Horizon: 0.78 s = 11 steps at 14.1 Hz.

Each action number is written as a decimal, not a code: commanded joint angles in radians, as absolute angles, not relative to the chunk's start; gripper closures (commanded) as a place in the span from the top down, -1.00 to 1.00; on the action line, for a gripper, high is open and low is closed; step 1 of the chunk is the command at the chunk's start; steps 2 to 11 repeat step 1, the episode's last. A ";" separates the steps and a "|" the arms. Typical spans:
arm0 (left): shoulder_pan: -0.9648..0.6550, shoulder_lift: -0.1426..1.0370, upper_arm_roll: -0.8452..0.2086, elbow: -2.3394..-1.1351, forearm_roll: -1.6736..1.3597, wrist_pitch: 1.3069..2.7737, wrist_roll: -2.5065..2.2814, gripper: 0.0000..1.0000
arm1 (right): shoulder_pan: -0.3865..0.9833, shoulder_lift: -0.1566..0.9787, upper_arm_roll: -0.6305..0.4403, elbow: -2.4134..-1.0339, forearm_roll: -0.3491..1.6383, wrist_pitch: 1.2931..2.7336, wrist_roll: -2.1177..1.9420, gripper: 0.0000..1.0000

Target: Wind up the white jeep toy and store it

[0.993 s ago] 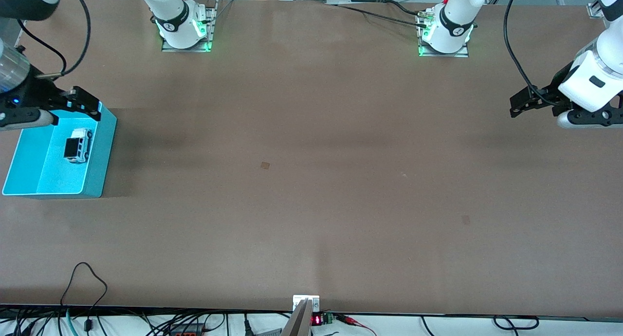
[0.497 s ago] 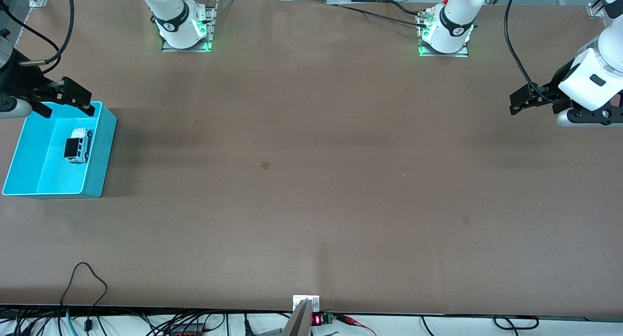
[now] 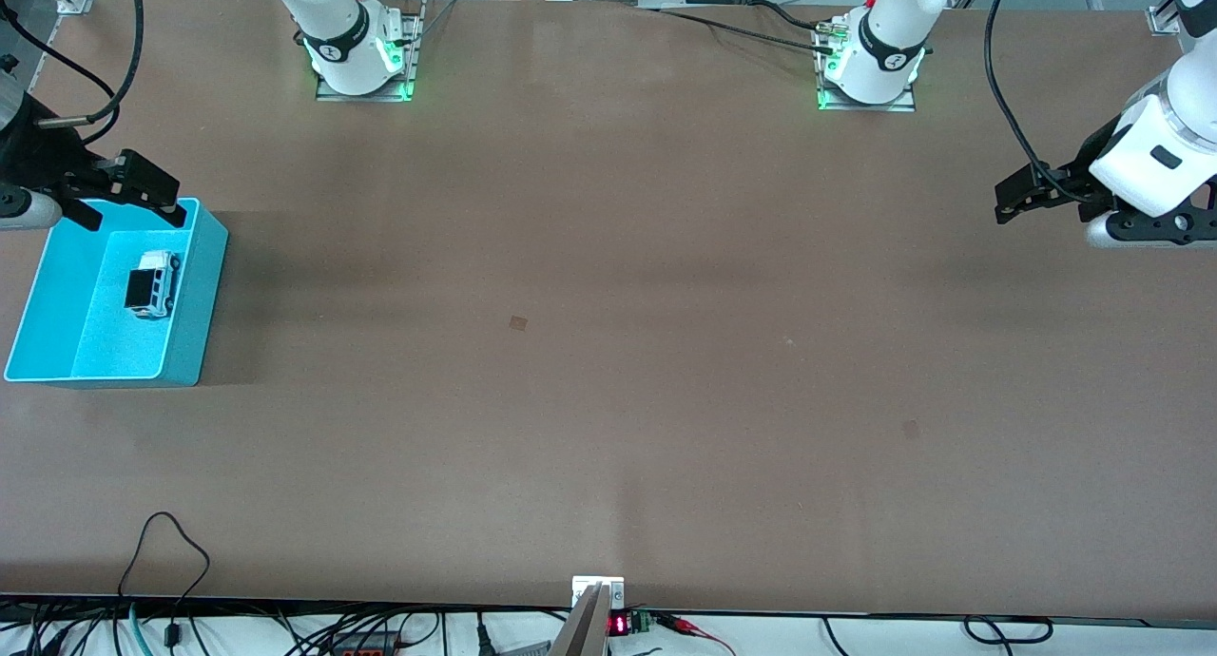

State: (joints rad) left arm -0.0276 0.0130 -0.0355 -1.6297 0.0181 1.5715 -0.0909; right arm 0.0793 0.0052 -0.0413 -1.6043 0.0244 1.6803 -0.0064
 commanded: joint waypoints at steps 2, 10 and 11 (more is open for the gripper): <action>-0.023 0.031 -0.040 -1.591 0.011 1.542 -0.089 1.00 | 0.068 0.014 -0.032 -1.577 0.037 1.654 0.003 1.00; -0.023 0.031 -0.040 -1.591 0.011 1.542 -0.089 1.00 | 0.068 0.014 -0.032 -1.577 0.037 1.654 0.003 1.00; -0.023 0.031 -0.040 -1.591 0.011 1.542 -0.089 1.00 | 0.068 0.014 -0.032 -1.577 0.037 1.654 0.003 1.00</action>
